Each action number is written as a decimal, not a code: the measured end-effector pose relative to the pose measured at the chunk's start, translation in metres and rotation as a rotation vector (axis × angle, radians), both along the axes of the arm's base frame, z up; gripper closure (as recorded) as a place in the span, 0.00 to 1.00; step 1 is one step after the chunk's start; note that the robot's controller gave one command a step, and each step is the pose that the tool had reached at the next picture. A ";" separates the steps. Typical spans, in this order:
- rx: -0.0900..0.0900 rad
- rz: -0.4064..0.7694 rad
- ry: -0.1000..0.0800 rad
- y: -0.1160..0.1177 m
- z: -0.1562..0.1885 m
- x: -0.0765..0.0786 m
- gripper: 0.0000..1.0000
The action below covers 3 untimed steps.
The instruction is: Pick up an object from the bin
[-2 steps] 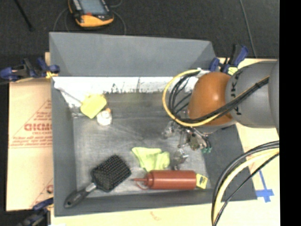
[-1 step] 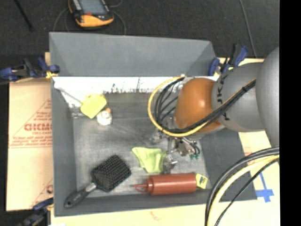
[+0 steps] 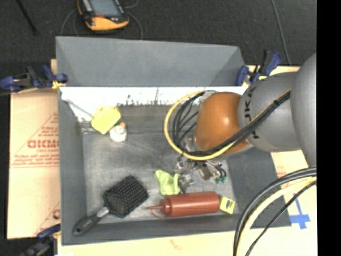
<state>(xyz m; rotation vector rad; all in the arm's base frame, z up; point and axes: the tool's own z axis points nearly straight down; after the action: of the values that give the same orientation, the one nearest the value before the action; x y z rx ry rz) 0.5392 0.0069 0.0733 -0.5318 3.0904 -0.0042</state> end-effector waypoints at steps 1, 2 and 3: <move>0.000 0.001 0.000 0.000 0.000 0.000 1.00; 0.001 -0.002 0.002 0.015 0.117 0.014 1.00; 0.001 -0.001 0.002 0.015 0.117 0.014 1.00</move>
Offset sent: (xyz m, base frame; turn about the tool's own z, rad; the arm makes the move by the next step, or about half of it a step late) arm 0.0130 0.0166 0.1164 0.0052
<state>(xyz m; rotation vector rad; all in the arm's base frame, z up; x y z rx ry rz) 0.5533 0.0220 0.1903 -0.5302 3.0929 -0.0028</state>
